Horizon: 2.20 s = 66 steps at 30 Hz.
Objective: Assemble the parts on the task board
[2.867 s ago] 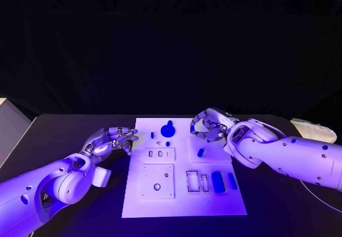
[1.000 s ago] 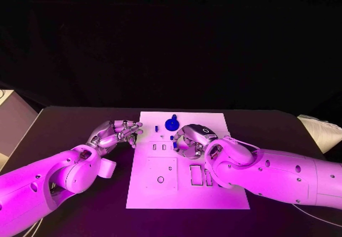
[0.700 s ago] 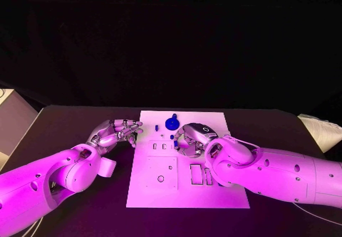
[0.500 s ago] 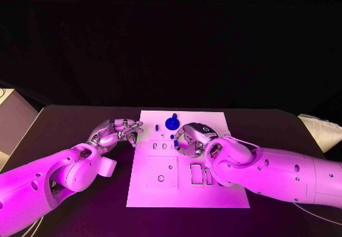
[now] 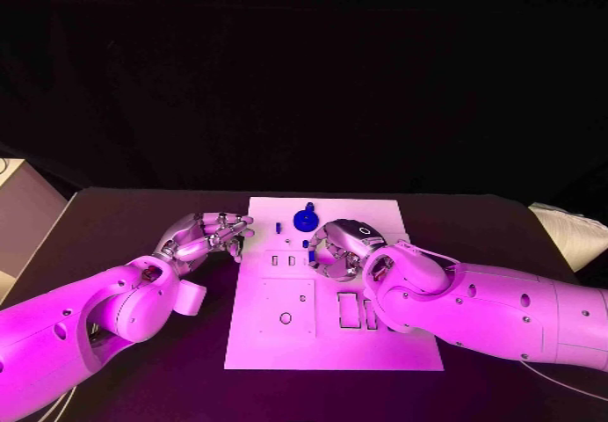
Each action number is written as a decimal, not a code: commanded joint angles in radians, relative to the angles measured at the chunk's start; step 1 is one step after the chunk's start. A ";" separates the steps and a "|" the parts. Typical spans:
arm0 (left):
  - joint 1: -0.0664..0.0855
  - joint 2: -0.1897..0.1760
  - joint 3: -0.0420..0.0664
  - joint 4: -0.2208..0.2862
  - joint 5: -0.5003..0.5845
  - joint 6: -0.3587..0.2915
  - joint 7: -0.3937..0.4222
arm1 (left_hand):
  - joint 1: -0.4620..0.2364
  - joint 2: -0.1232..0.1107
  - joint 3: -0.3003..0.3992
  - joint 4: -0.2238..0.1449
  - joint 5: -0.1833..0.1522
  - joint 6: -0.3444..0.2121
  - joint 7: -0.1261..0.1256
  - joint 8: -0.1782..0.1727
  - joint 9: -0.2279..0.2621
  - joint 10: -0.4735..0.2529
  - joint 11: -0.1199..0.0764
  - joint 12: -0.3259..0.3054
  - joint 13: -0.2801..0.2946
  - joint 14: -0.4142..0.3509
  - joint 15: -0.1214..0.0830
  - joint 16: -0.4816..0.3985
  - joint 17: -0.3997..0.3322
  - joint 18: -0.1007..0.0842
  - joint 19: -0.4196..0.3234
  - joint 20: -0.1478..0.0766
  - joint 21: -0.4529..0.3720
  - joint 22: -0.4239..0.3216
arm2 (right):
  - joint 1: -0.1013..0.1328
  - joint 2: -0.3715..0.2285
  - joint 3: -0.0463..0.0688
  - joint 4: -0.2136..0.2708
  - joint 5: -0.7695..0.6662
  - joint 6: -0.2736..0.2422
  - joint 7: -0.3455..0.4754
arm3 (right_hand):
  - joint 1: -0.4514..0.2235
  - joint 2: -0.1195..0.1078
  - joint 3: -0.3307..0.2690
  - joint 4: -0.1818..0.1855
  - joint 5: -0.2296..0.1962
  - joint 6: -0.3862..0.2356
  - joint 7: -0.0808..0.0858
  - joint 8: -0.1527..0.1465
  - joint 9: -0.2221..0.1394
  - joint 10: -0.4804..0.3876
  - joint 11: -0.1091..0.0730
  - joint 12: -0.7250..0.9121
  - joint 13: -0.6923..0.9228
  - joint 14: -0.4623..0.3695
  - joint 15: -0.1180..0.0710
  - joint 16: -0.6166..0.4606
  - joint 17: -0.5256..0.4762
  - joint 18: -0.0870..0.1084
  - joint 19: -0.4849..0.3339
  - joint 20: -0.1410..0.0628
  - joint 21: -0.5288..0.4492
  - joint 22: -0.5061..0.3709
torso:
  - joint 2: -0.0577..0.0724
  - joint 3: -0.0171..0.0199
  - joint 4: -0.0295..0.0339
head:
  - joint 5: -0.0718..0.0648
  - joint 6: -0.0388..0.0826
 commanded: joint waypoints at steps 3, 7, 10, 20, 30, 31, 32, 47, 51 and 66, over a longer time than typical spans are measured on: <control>0.000 0.000 0.001 0.002 0.003 0.021 0.004 | -0.008 0.000 0.001 -0.006 0.003 -0.001 -0.005 -0.001 0.002 -0.003 0.000 0.005 0.002 0.004 0.001 0.004 0.002 0.006 -0.001 -0.003 0.006 0.002 | -0.001 0.002 0.000 -0.001 -0.018 -0.002 -0.013 | -0.016 -0.004 -0.010 0.005 -0.018 -0.010 -0.001 0.005 0.002 0.095 -0.001 -0.002 0.254 0.093 -0.006 0.002 0.206 -0.017 0.098 -0.005 -0.002 0.245 | 0.000 -0.0004 0.0002 | 0.002 -0.001; 0.000 0.000 0.001 0.002 0.003 0.021 0.004 | -0.008 0.000 0.001 -0.006 0.003 -0.001 -0.005 -0.001 0.002 -0.003 0.000 0.005 0.002 0.004 0.001 0.004 0.002 0.006 -0.001 -0.003 0.006 0.002 | -0.001 0.002 0.000 -0.001 -0.019 -0.004 -0.014 | -0.023 -0.008 -0.017 0.008 -0.034 -0.012 -0.001 0.006 0.002 0.094 -0.001 -0.003 0.254 0.092 -0.006 0.002 0.206 -0.017 0.098 -0.005 -0.002 0.245 | 0.000 -0.0005 0.0003 | 0.001 0.000; 0.000 0.000 0.001 0.002 0.003 0.022 0.004 | -0.008 0.000 0.001 -0.006 0.003 -0.001 -0.005 -0.001 0.002 -0.003 0.000 0.005 0.002 0.004 0.001 0.004 0.002 0.006 -0.001 -0.003 0.006 0.002 | -0.001 0.003 0.000 -0.001 -0.019 -0.004 -0.015 | -0.026 -0.010 -0.022 0.010 -0.041 -0.015 -0.001 0.005 0.002 0.093 0.000 -0.004 0.252 0.092 -0.006 0.002 0.205 -0.017 0.098 -0.005 -0.002 0.245 | 0.000 -0.0003 0.0000 | 0.002 0.000; 0.000 0.000 0.001 0.002 0.003 0.023 0.003 | -0.008 0.000 0.001 -0.006 0.003 -0.001 -0.005 -0.001 0.002 -0.003 0.000 0.005 0.002 0.004 0.001 0.004 0.002 0.006 -0.001 -0.003 0.006 0.002 | -0.002 0.004 0.000 -0.002 -0.020 -0.005 -0.019 | -0.037 -0.013 -0.040 0.020 -0.062 -0.023 0.001 0.005 0.001 0.090 0.001 -0.007 0.250 0.093 -0.004 0.002 0.206 -0.016 0.097 -0.004 -0.004 0.243 | 0.000 -0.0003 -0.0001 | 0.000 0.001; 0.000 -0.001 0.001 0.002 0.002 0.023 0.003 | -0.008 -0.001 0.001 -0.008 0.003 -0.001 -0.005 -0.001 0.002 -0.004 0.000 0.005 0.002 0.003 0.001 0.004 0.002 0.006 -0.003 -0.003 0.007 0.003 | -0.002 0.004 0.000 -0.001 -0.021 -0.010 -0.019 | -0.037 -0.009 -0.095 0.044 -0.122 -0.030 -0.001 0.011 0.001 0.090 0.001 -0.008 0.250 0.093 -0.005 0.001 0.206 -0.016 0.098 -0.003 -0.004 0.244 | 0.000 -0.0006 0.0001 | -0.001 0.002; 0.000 -0.001 0.001 0.002 0.002 0.023 0.003 | -0.008 -0.001 0.001 -0.008 0.003 -0.001 -0.005 -0.001 0.002 -0.004 0.000 0.005 0.002 0.003 0.001 0.004 0.002 0.006 -0.003 -0.003 0.007 0.003 | -0.002 0.003 0.000 0.000 -0.021 -0.011 -0.019 | -0.037 -0.008 -0.101 0.046 -0.126 -0.030 -0.001 0.012 0.001 0.089 0.001 -0.008 0.250 0.093 -0.005 0.001 0.206 -0.016 0.097 -0.003 -0.004 0.243 | 0.000 -0.0004 0.0002 | -0.001 0.001; 0.000 -0.001 0.001 0.002 0.002 0.023 0.003 | -0.008 -0.001 0.002 -0.008 0.003 -0.002 -0.005 -0.001 0.002 -0.004 0.000 0.005 0.002 0.003 0.001 0.004 0.002 0.006 -0.003 -0.003 0.008 0.003 | -0.002 0.003 0.000 0.000 -0.021 -0.013 -0.018 | -0.037 -0.008 -0.103 0.048 -0.128 -0.030 -0.001 0.012 0.001 0.089 0.001 -0.008 0.249 0.093 -0.005 0.001 0.205 -0.016 0.097 -0.003 -0.005 0.243 | 0.000 -0.0002 -0.0001 | -0.001 0.001; 0.000 0.001 0.001 -0.003 -0.025 0.012 -0.018 | -0.014 -0.013 -0.002 -0.012 0.002 -0.019 0.005 -0.012 -0.001 -0.008 0.006 0.010 0.007 -0.001 0.006 0.007 0.004 0.006 -0.011 0.000 0.016 0.008 | -0.004 -0.010 0.000 0.018 -0.023 -0.082 -0.001 | -0.038 0.005 -0.253 0.096 -0.228 -0.078 0.011 -0.003 -0.009 0.082 0.011 -0.017 0.243 0.092 0.004 -0.001 0.202 -0.019 0.101 0.003 0.005 0.253 | -0.001 0.0013 0.0005 | 0.001 0.005; 0.000 0.003 0.001 -0.005 -0.049 0.006 -0.037 | -0.021 -0.022 -0.022 -0.017 0.003 -0.023 0.003 -0.011 0.002 0.023 0.000 0.057 0.035 0.000 0.004 0.013 0.007 0.007 -0.016 0.001 0.024 0.012 | -0.004 -0.021 0.001 0.028 -0.022 -0.116 0.009 | -0.049 0.003 -0.277 0.097 -0.232 -0.086 0.014 -0.007 -0.011 0.079 0.014 -0.020 0.241 0.092 0.006 -0.001 0.201 -0.019 0.101 0.005 0.006 0.254 | -0.002 0.0014 -0.0001 | 0.002 0.008; 0.021 0.024 0.001 -0.025 -0.237 0.004 -0.204 | -0.096 -0.005 -0.159 0.085 0.002 -0.106 -0.029 0.278 0.150 0.013 -0.030 1.090 0.872 0.402 -0.021 0.596 0.731 -0.064 0.242 -0.021 0.387 0.492 | 0.030 -0.081 0.018 0.028 0.312 -0.231 0.296 | -0.042 0.031 -0.289 0.096 -0.191 -0.104 0.023 -0.021 -0.017 0.076 0.023 -0.022 0.239 0.090 0.014 -0.004 0.196 -0.019 0.101 0.014 0.006 0.253 | -0.044 0.0130 0.0035 | 0.008 0.017</control>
